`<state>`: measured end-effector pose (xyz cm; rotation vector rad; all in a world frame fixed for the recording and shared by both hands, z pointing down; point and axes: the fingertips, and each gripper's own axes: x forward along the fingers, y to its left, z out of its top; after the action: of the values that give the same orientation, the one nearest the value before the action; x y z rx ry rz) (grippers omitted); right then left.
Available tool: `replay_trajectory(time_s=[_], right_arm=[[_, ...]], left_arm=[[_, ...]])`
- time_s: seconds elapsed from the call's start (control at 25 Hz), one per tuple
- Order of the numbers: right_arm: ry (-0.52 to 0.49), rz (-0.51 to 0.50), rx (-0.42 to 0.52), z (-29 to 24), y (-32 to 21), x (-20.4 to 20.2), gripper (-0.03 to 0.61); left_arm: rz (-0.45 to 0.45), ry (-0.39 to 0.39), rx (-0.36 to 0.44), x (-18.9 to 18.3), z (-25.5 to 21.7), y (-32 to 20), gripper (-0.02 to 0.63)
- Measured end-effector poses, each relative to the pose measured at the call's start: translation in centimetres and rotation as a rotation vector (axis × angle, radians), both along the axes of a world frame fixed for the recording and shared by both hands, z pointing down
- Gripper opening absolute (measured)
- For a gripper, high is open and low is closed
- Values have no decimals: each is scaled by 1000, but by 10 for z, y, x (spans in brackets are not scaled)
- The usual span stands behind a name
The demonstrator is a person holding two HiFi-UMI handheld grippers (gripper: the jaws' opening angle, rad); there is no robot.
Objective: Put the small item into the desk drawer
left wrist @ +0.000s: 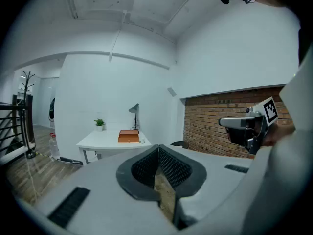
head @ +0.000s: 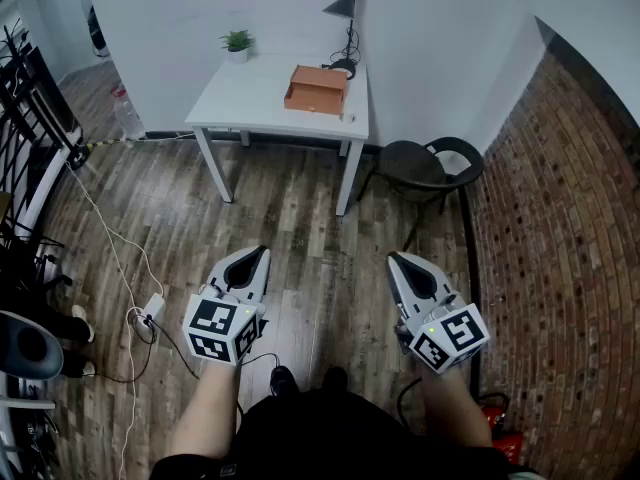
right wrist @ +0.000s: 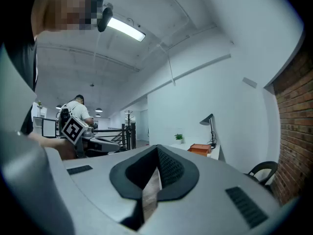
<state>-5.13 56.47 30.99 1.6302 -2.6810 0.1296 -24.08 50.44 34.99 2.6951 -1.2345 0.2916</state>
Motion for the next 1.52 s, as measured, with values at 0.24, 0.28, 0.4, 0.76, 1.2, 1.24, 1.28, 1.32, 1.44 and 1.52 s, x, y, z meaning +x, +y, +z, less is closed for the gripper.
replay_trajectory(time_s=[0.24,0.28,0.4,0.76,1.2,1.24,1.28,1.32,1.44,1.52], right_arm=[[2,-9,7,-2,6,9,2],[2,-7,7,-2,7,11,2],[0,1,5,-1,10,20,2],[-64,28,18,-3,28,58,3],[-82,38,-22,13,52,90,3],[-82,41,-22,13,51,92,3],[-81,44,-21,13,50,95,3],[-81,48,-23,13,50,97,3],[-73,59,-38,19,45,104,3],[-68,66,-50,23,38,107,3]], left_arm=[[-11,6,-12,8,3,11,12],[-13,12,-16,8,4,13,12],[-20,29,-27,11,6,17,12],[-26,47,-38,40,4,28,12],[6,34,-1,85,-6,42,12],[12,33,-1,88,-6,41,12],[18,31,-2,91,-6,39,12],[24,31,-3,94,-6,37,12],[44,34,-3,103,-4,29,12],[54,37,-2,107,-2,21,12]])
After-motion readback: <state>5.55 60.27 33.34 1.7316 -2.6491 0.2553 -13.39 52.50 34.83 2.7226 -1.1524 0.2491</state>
